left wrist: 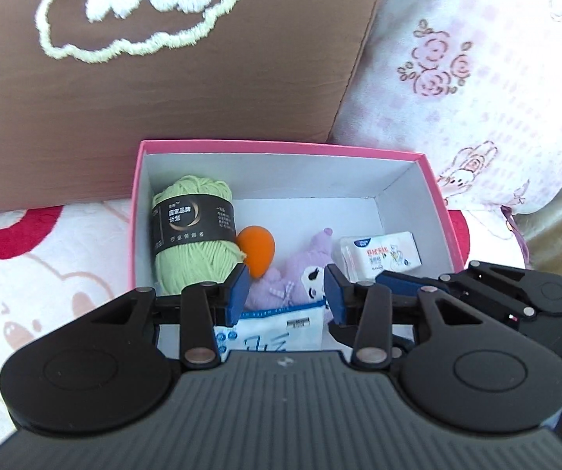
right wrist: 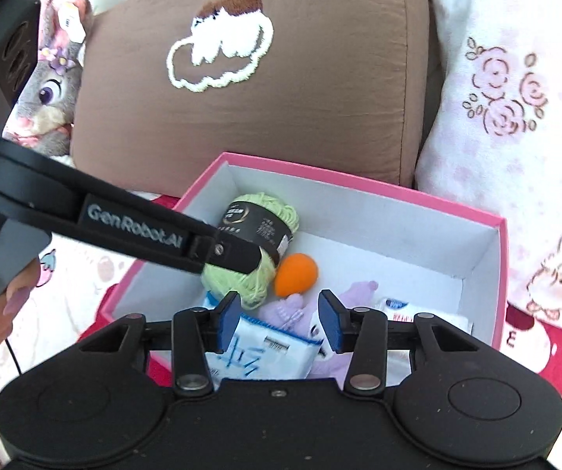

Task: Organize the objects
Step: 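Lift the left tool out of the pink box and back away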

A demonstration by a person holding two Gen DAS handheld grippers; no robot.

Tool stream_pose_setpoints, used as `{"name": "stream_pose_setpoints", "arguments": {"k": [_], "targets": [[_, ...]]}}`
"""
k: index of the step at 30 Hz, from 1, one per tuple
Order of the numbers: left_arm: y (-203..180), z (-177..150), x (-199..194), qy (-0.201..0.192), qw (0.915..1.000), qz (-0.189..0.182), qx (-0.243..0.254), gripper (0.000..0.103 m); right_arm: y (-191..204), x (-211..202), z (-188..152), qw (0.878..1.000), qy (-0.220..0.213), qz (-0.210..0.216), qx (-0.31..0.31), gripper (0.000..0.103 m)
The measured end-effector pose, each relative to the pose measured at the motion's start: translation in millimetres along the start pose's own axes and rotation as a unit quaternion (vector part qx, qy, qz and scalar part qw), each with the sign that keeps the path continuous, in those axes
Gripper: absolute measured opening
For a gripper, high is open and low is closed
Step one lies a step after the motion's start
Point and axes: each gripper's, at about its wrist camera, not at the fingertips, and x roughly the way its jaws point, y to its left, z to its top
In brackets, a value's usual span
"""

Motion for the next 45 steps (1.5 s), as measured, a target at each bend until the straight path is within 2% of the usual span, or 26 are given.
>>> {"name": "stream_pose_setpoints", "arguments": {"k": [3, 4, 7, 9, 12, 15, 20, 27, 36, 45], "targets": [[-2, -6, -18, -0.005, 1.0, 0.006, 0.006, 0.041, 5, -15, -7, 1.0, 0.004, -0.003, -0.01, 0.05], [-4, -8, -24, -0.006, 0.9998, 0.015, 0.01, 0.041, 12, -31, -9, 1.0, 0.001, 0.0, -0.017, 0.05], [-11, -15, -42, 0.001, 0.9992, 0.029, 0.027, 0.041, 17, -39, -9, 1.0, -0.007, 0.008, -0.021, 0.053], [-14, -20, -53, 0.004, 0.999, 0.029, 0.034, 0.041, 20, -50, -12, 1.0, -0.017, 0.011, -0.023, 0.053], [-20, -31, -72, -0.012, 0.9986, 0.024, 0.046, 0.044, 22, -68, -17, 0.999, -0.032, 0.018, -0.017, 0.053], [-21, -43, -87, -0.018, 0.9989, 0.016, 0.04, 0.046, 25, -79, -22, 0.999, -0.041, 0.022, -0.009, 0.053], [-25, -62, -113, -0.032, 0.9979, 0.029, 0.048, 0.048, 36, -111, -30, 0.997, -0.07, -0.011, -0.009, 0.053], [-34, -92, -149, -0.044, 0.9951, 0.054, 0.07, 0.053, 45, -137, -40, 0.996, -0.084, -0.022, -0.003, 0.058], [-39, -122, -171, -0.045, 0.9949, 0.059, 0.069, 0.058, 57, -156, -69, 0.995, -0.087, -0.029, 0.024, 0.063], [-33, -144, -167, -0.026, 0.9963, 0.063, 0.052, 0.066, 56, -162, -91, 0.995, -0.078, -0.051, 0.043, 0.068]]}}
